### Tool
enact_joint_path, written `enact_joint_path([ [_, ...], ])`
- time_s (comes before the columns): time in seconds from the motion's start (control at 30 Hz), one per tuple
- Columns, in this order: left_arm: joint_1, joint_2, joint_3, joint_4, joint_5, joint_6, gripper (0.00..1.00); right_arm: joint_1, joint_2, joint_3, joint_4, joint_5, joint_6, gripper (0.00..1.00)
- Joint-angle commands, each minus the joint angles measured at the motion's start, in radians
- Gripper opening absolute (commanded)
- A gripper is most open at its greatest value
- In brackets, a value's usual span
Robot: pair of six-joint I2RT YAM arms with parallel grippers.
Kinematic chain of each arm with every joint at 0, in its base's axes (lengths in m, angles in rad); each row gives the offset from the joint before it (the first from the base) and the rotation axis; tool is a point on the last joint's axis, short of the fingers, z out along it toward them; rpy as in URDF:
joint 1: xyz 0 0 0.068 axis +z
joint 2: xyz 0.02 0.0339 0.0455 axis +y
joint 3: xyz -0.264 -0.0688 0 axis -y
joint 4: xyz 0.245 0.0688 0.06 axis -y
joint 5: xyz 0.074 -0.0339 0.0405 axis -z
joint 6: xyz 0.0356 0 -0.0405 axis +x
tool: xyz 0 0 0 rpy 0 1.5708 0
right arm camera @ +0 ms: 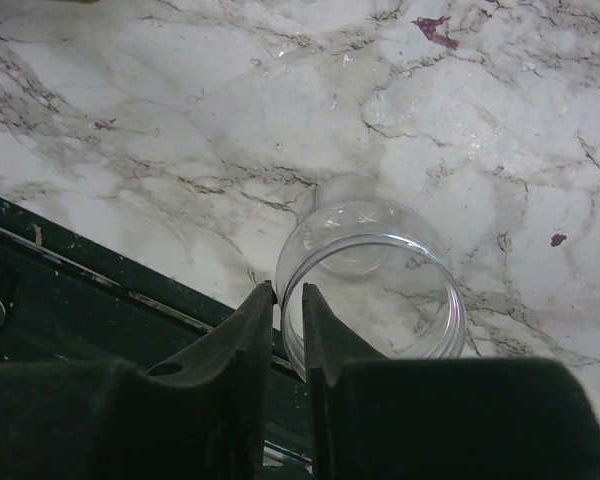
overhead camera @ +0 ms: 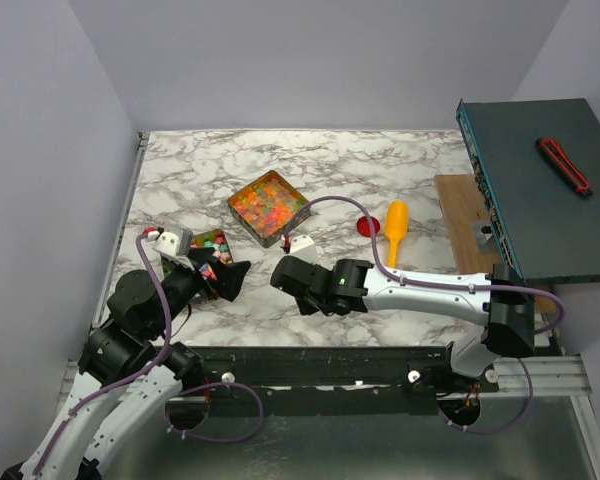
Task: Pack the candies
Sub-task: Place the packing bottle at the center of the board, then move the storage box to the center of the board.
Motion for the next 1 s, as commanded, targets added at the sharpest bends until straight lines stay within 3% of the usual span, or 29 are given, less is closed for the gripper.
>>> enact_joint_path([
  [0.0, 0.003, -0.008, 0.000, -0.021, -0.023, -0.003, 0.99, 0.014, 0.003, 0.042, -0.032, 0.056, 0.015, 0.24],
  [0.1, 0.004, -0.006, 0.000, -0.022, -0.023, -0.003, 0.99, 0.014, -0.013, 0.066, -0.060, 0.077, 0.013, 0.32],
  [0.43, 0.004, -0.003, 0.000, -0.021, -0.021, -0.003, 0.99, 0.014, -0.078, 0.156, -0.118, 0.158, -0.050, 0.39],
  [0.7, 0.005, -0.003, 0.000, -0.022, -0.021, -0.003, 0.99, -0.030, 0.004, 0.296, -0.139, 0.204, -0.138, 0.40],
  [0.97, 0.004, -0.012, -0.001, -0.022, -0.029, -0.003, 0.99, -0.153, 0.099, 0.436, -0.080, 0.128, -0.255, 0.40],
])
